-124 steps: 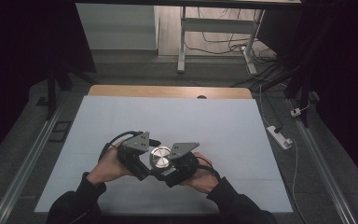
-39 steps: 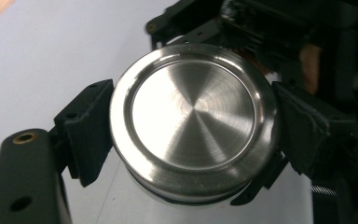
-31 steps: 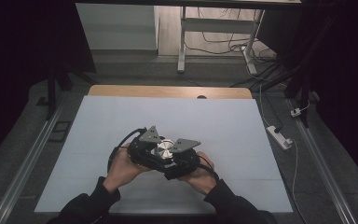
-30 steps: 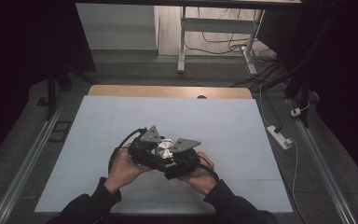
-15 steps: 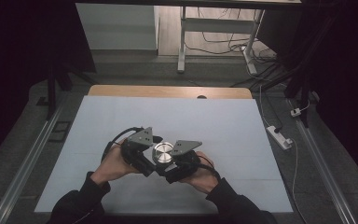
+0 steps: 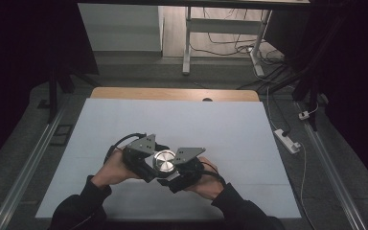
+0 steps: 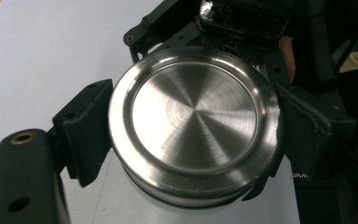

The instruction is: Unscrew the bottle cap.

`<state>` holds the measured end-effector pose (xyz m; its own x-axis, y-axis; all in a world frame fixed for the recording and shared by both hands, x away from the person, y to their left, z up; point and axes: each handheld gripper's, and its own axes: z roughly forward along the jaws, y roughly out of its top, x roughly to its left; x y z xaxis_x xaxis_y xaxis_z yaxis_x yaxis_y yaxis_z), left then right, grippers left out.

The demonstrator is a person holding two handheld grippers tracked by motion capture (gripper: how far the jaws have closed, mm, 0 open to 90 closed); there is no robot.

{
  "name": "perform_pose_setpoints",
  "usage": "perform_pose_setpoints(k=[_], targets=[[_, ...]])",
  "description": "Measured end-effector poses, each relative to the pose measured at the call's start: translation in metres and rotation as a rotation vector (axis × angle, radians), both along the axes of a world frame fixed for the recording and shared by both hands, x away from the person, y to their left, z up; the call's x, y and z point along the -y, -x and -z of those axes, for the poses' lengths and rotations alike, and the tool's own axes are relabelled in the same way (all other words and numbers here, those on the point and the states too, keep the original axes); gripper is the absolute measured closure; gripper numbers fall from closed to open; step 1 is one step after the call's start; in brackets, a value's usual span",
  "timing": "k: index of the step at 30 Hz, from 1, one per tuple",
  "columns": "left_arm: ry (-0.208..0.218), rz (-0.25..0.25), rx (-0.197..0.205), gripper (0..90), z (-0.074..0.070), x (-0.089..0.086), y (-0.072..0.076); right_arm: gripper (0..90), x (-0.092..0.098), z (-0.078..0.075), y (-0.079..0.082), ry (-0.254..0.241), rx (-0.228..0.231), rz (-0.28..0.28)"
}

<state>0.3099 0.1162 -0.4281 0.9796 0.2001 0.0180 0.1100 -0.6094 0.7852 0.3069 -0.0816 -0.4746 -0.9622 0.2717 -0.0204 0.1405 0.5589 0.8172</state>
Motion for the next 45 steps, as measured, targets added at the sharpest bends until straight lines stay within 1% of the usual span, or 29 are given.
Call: perform_pose_setpoints(k=[1,3,5,6,8,9,10,11,12,13,14,17,19,21,22,26,29,31,33,36,41,43,45], targets=[[-0.004,-0.013,-0.001,18.6,0.000,0.001,0.000,14.7,0.001,0.000,-0.001,0.007,0.009,-0.002],[-0.011,-0.049,-0.004,18.7,0.000,0.004,0.000,14.7,0.001,0.001,-0.002,0.005,-0.002,0.025],[-0.014,-0.093,-0.012,18.8,0.000,0.007,0.000,14.7,0.002,0.001,-0.004,0.018,0.009,0.041],[-0.014,-0.093,-0.012,18.9,0.000,0.007,0.000,14.7,0.002,0.001,-0.004,0.013,0.000,0.060],[-0.013,-0.141,-0.024,18.9,0.000,0.011,-0.001,14.7,0.002,0.001,-0.006,0.014,-0.002,0.090],[-0.011,-0.188,-0.034,18.9,0.000,0.014,-0.001,14.8,0.003,0.001,-0.007,0.017,0.000,0.102],[-0.007,-0.211,-0.040,19.0,0.000,0.015,-0.001,14.7,0.003,0.001,-0.007,0.016,0.001,0.116],[-0.007,-0.211,-0.040,19.0,0.000,0.015,-0.001,14.7,0.003,0.001,-0.007,0.016,0.001,0.116],[-0.004,-0.254,-0.051,19.0,0.001,0.018,-0.002,14.7,0.003,0.001,-0.008,0.019,0.000,0.145],[-0.005,-0.272,-0.056,19.0,0.001,0.019,-0.002,14.7,0.003,0.002,-0.009,0.022,0.001,0.158],[-0.005,-0.272,-0.056,19.0,0.001,0.019,-0.002,14.7,0.004,0.002,-0.010,0.023,0.000,0.169],[0.008,-0.328,-0.070,19.0,0.003,0.024,-0.002,14.7,0.004,0.003,-0.011,0.026,-0.004,0.198],[0.008,-0.337,-0.069,19.1,0.003,0.024,-0.002,14.7,0.004,0.004,-0.011,0.027,-0.005,0.209],[-0.001,-0.342,-0.061,19.1,0.003,0.025,-0.002,14.7,0.004,0.004,-0.012,0.027,-0.007,0.211],[0.001,-0.350,-0.055,19.1,0.002,0.025,-0.001,14.7,0.004,0.004,-0.012,0.027,-0.006,0.212],[-0.023,-0.359,-0.025,19.1,-0.001,0.027,0.002,14.8,0.003,0.004,-0.011,0.023,-0.008,0.214],[-0.022,-0.366,-0.016,19.1,-0.002,0.028,0.003,14.8,0.004,0.003,-0.011,0.021,-0.008,0.216],[-0.012,-0.372,-0.019,19.2,-0.004,0.028,0.004,14.7,0.004,0.004,-0.012,0.022,-0.007,0.215],[-0.012,-0.372,-0.015,19.2,-0.006,0.027,0.004,14.7,0.004,0.005,-0.012,0.027,-0.008,0.216],[0.005,-0.380,-0.016,19.2,-0.011,0.022,0.005,14.7,0.003,0.006,-0.011,0.029,-0.007,0.210],[0.006,-0.378,-0.022,19.1,-0.013,0.018,0.005,14.8,0.002,0.006,-0.011,0.027,-0.003,0.209],[-0.003,-0.371,-0.021,19.1,-0.015,0.017,0.007,14.7,0.003,0.006,-0.012,0.028,-0.001,0.213],[-0.004,-0.368,-0.021,19.1,-0.016,0.016,0.008,14.7,0.005,0.005,-0.013,0.022,-0.004,0.220]])
